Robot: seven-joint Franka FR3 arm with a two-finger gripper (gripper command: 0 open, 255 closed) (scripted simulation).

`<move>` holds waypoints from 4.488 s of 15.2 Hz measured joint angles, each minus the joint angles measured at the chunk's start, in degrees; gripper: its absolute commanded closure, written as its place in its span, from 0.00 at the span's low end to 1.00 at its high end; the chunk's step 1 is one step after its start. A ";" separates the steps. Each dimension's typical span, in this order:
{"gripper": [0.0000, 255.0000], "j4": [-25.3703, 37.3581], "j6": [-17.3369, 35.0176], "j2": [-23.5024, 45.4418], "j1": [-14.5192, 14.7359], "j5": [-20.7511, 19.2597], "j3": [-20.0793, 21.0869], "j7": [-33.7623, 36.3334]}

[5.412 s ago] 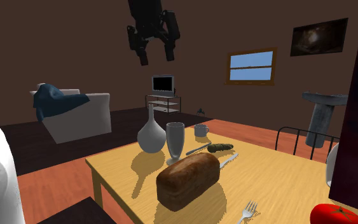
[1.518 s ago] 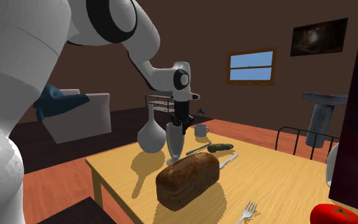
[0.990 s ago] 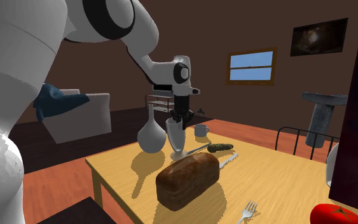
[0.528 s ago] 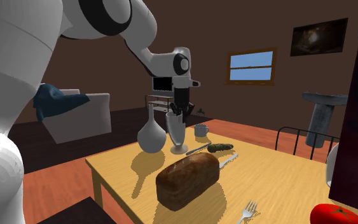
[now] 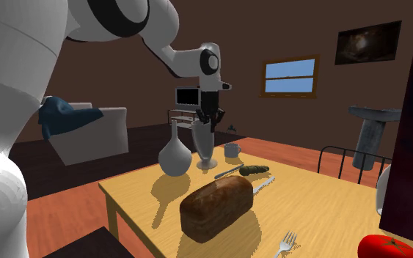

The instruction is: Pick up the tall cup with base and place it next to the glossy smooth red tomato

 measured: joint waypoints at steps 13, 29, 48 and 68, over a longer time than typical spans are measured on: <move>1.00 9.51 -9.83 -0.32 0.24 0.06 0.12 0.05; 1.00 29.37 -25.12 4.24 1.02 -0.35 0.14 0.15; 1.00 8.98 -21.40 -12.33 -10.57 2.41 -4.18 -14.81; 1.00 2.34 -20.40 -17.30 -25.56 4.41 -15.70 -41.16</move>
